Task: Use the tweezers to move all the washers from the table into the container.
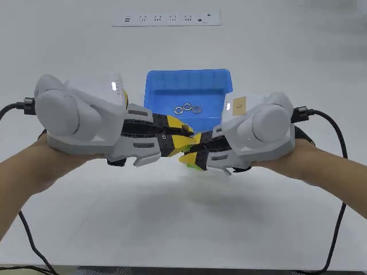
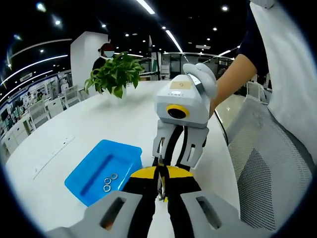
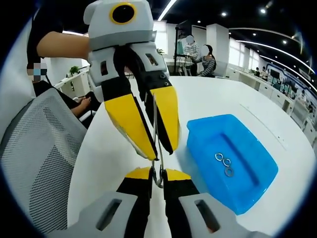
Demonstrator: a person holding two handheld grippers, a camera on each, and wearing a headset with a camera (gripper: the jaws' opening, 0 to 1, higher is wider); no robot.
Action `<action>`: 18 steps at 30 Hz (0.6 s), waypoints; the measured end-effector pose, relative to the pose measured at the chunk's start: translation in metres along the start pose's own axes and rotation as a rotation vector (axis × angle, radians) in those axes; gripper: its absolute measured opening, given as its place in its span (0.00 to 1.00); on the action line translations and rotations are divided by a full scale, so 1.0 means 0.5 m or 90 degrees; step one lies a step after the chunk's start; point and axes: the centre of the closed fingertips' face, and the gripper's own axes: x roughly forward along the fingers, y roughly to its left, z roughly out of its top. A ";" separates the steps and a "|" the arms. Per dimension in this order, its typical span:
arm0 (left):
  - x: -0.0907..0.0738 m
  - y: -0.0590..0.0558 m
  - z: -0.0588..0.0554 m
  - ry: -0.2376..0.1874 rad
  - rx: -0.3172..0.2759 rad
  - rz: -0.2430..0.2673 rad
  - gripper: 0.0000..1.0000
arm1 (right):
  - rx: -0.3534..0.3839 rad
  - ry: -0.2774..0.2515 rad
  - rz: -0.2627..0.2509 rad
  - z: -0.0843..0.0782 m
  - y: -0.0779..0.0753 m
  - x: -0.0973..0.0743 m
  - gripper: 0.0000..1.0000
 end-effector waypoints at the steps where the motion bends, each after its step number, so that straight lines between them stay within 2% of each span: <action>1: -0.003 0.000 0.004 -0.004 -0.001 0.003 0.09 | 0.003 0.000 -0.001 0.001 0.000 -0.002 0.09; 6: -0.021 0.006 0.025 -0.033 -0.009 0.025 0.09 | 0.008 -0.002 -0.011 0.012 -0.004 -0.019 0.09; 11: -0.039 0.013 0.032 -0.047 -0.017 0.046 0.10 | 0.008 -0.007 -0.017 0.027 -0.008 -0.030 0.09; 18: -0.061 0.003 0.048 -0.071 -0.027 0.052 0.16 | 0.001 -0.012 -0.017 0.045 -0.006 -0.035 0.09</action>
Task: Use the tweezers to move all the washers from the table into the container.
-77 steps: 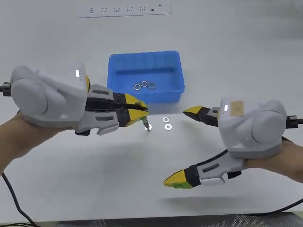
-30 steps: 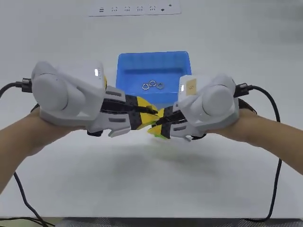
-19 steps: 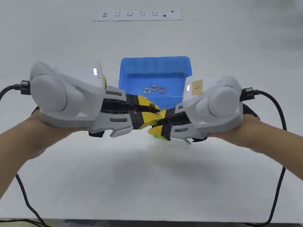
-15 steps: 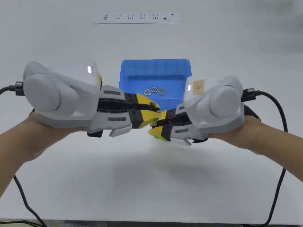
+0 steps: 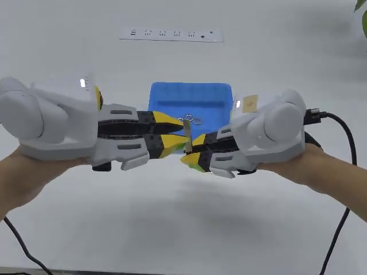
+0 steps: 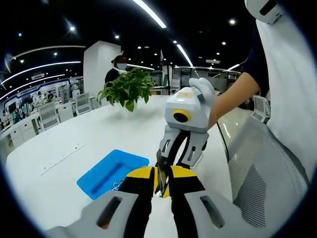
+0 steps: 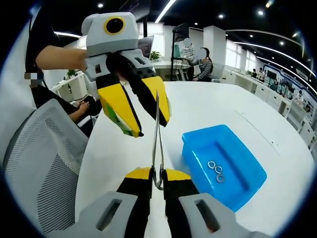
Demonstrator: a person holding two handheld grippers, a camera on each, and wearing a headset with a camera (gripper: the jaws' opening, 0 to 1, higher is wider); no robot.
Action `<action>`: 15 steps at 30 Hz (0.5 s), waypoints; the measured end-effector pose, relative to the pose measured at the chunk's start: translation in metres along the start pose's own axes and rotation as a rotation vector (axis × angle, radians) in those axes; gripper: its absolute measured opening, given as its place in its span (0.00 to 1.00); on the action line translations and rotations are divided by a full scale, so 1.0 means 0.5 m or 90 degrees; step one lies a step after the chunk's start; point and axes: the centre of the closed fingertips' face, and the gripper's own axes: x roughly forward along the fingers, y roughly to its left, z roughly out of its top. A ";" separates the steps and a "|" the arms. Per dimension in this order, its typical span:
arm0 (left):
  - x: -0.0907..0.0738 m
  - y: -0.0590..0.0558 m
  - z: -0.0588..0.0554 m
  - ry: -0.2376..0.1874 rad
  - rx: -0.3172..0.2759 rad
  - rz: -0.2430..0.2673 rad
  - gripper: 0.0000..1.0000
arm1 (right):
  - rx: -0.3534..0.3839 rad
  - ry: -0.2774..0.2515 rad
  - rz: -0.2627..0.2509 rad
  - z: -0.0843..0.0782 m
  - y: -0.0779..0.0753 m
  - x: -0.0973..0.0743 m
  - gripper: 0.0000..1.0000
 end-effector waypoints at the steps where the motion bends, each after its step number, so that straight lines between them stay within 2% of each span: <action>1: -0.003 0.000 0.000 0.000 -0.001 0.002 0.17 | -0.001 -0.002 -0.002 0.004 -0.002 -0.001 0.09; 3: -0.012 0.001 -0.004 0.001 -0.007 0.010 0.21 | -0.001 -0.006 -0.005 0.010 -0.007 -0.004 0.09; 6: -0.030 0.005 -0.011 -0.001 -0.014 0.025 0.23 | -0.001 -0.017 -0.010 0.027 -0.019 -0.011 0.09; 12: -0.077 0.020 -0.036 0.001 -0.035 0.080 0.28 | -0.008 -0.051 -0.040 0.073 -0.071 -0.039 0.09; 14: -0.091 0.035 -0.046 0.004 -0.036 0.116 0.34 | -0.012 -0.056 -0.051 0.083 -0.093 -0.047 0.09; 15: -0.093 0.033 -0.049 0.003 -0.040 0.114 0.36 | -0.012 -0.057 -0.053 0.085 -0.102 -0.050 0.09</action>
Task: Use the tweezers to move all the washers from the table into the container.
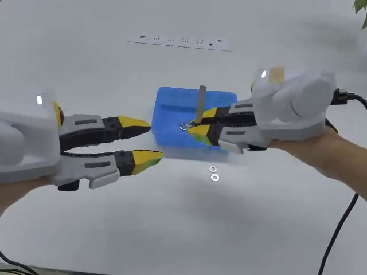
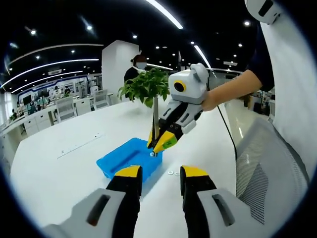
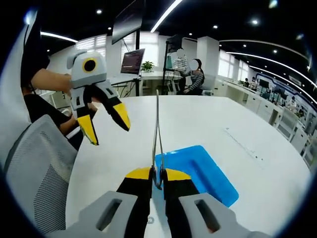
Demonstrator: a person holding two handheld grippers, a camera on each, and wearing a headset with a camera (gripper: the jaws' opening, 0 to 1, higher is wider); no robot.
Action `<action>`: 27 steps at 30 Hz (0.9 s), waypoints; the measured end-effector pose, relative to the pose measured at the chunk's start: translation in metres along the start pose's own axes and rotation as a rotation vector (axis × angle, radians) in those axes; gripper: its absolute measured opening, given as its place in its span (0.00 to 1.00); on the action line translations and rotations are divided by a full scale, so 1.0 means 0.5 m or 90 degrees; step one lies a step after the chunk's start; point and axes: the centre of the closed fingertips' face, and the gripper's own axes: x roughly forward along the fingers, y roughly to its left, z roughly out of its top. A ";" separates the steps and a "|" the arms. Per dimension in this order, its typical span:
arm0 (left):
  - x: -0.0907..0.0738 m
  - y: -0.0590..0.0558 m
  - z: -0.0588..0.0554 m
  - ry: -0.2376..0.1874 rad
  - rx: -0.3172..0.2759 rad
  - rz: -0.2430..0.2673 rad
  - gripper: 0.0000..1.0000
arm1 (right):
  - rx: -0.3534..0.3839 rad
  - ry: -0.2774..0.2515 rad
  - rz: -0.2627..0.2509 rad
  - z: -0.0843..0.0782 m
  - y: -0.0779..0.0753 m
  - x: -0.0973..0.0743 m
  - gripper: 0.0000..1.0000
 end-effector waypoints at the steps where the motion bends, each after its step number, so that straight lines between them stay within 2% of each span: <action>1: -0.006 0.006 -0.002 -0.004 -0.004 0.013 0.38 | 0.001 -0.002 -0.006 0.002 -0.016 -0.001 0.09; 3: -0.014 0.013 -0.004 -0.017 -0.021 0.028 0.41 | 0.003 -0.006 -0.014 0.003 -0.040 0.000 0.09; 8: -0.029 0.026 -0.017 -0.019 -0.033 0.062 0.56 | 0.036 -0.025 -0.036 -0.003 -0.095 0.012 0.09; 13: -0.039 0.034 -0.027 -0.025 -0.053 0.080 0.64 | 0.064 -0.049 -0.039 -0.014 -0.129 0.032 0.09; 15: -0.040 0.038 -0.032 -0.025 -0.063 0.090 0.71 | 0.076 -0.054 -0.039 -0.024 -0.142 0.047 0.09; 17: -0.044 0.046 -0.028 -0.048 -0.079 0.109 0.76 | 0.086 -0.049 -0.044 -0.043 -0.155 0.067 0.09; 18: -0.045 0.047 -0.031 -0.046 -0.086 0.110 0.79 | 0.097 -0.045 -0.048 -0.055 -0.161 0.077 0.09; 22: -0.050 0.050 -0.044 -0.027 -0.088 0.114 0.80 | 0.097 -0.032 -0.052 -0.079 -0.167 0.104 0.09; 25: -0.055 0.053 -0.052 -0.024 -0.096 0.121 0.79 | 0.053 0.002 -0.045 -0.101 -0.161 0.115 0.09; 27: -0.056 0.055 -0.056 -0.023 -0.101 0.128 0.78 | 0.043 0.009 -0.038 -0.107 -0.155 0.118 0.09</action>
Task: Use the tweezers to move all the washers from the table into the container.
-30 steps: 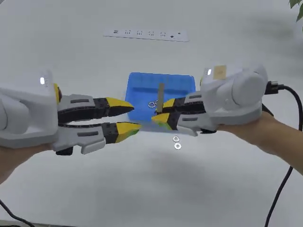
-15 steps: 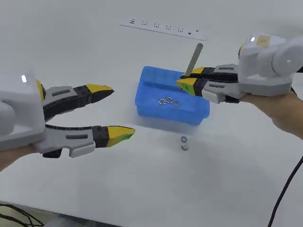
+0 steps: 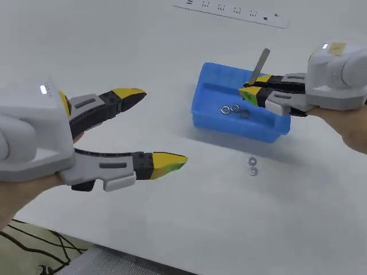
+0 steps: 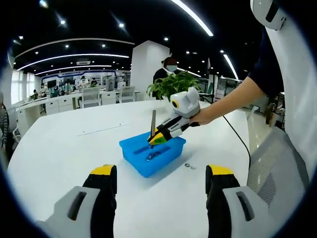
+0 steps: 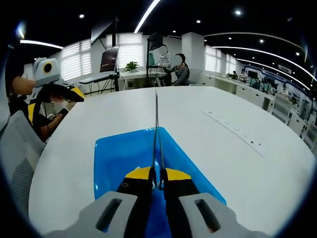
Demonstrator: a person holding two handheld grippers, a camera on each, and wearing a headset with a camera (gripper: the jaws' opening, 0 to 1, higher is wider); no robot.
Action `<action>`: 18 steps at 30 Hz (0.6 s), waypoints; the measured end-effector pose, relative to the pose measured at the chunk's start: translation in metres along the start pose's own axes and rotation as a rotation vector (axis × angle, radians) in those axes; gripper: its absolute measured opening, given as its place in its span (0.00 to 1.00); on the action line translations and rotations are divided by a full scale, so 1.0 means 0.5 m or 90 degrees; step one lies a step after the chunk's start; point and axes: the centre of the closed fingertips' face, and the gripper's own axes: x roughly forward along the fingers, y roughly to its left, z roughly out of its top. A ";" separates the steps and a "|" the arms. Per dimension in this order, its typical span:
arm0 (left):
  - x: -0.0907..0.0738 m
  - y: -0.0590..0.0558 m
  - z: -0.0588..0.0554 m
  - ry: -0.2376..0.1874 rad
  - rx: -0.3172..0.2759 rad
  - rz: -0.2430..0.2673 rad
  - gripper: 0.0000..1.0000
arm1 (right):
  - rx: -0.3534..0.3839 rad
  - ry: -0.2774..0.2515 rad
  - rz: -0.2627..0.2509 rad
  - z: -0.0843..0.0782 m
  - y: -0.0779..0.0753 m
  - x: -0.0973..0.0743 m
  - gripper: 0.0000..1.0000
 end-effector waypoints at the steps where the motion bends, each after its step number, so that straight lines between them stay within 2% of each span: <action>1: 0.000 0.001 -0.001 0.000 -0.003 0.001 0.76 | -0.010 0.006 0.005 -0.005 0.004 0.001 0.09; 5: 0.001 0.000 0.004 -0.007 -0.010 0.006 0.75 | -0.015 0.003 0.009 -0.006 0.008 0.005 0.10; 18: -0.002 0.004 0.008 -0.003 -0.010 0.011 0.76 | -0.016 0.000 0.004 -0.006 -0.001 0.006 0.10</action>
